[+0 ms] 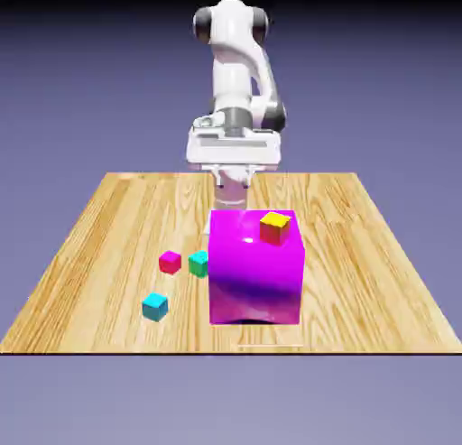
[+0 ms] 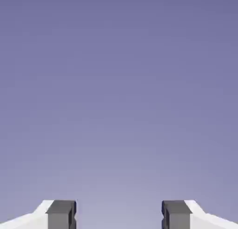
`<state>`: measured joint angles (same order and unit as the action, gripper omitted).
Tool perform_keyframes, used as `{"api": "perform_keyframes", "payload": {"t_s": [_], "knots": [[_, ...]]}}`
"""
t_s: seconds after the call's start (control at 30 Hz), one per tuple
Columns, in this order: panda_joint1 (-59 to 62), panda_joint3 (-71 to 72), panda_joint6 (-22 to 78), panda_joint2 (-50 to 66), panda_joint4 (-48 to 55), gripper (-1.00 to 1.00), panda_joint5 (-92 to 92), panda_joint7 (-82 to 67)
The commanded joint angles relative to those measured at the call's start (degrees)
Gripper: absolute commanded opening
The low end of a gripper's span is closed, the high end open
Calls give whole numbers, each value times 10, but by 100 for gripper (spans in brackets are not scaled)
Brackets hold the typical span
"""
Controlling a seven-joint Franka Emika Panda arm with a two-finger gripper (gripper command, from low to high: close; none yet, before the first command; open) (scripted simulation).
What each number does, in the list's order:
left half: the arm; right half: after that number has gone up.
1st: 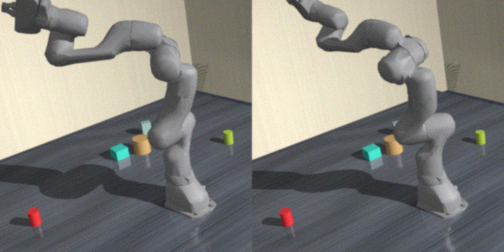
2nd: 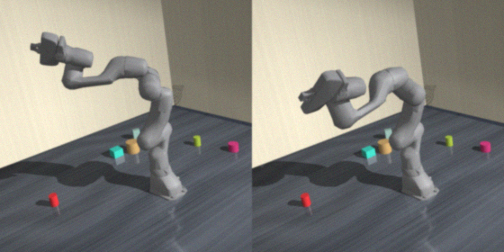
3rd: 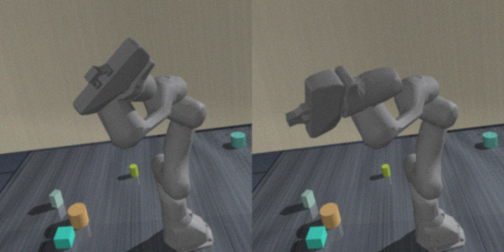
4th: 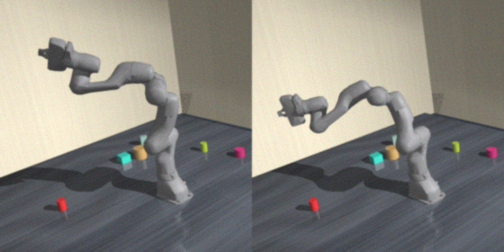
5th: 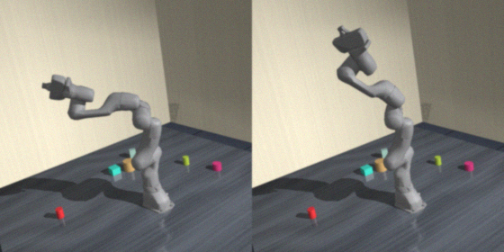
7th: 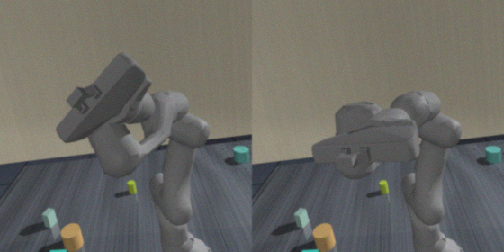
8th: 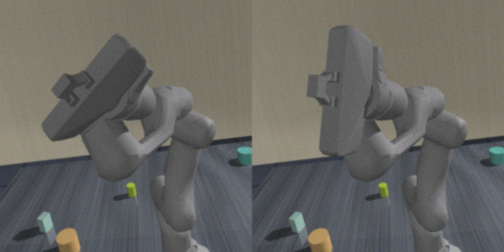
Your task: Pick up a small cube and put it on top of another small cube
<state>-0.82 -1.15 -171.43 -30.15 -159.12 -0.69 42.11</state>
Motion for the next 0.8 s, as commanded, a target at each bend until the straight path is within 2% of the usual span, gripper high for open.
{"api": "perform_keyframes", "payload": {"t_s": [0.0, 0.77], "knots": [[-1, -10, 21, 21, 16, 0, -6, -3], [-27, -230, 512, 498, 374, 0, -138, -70]]}}
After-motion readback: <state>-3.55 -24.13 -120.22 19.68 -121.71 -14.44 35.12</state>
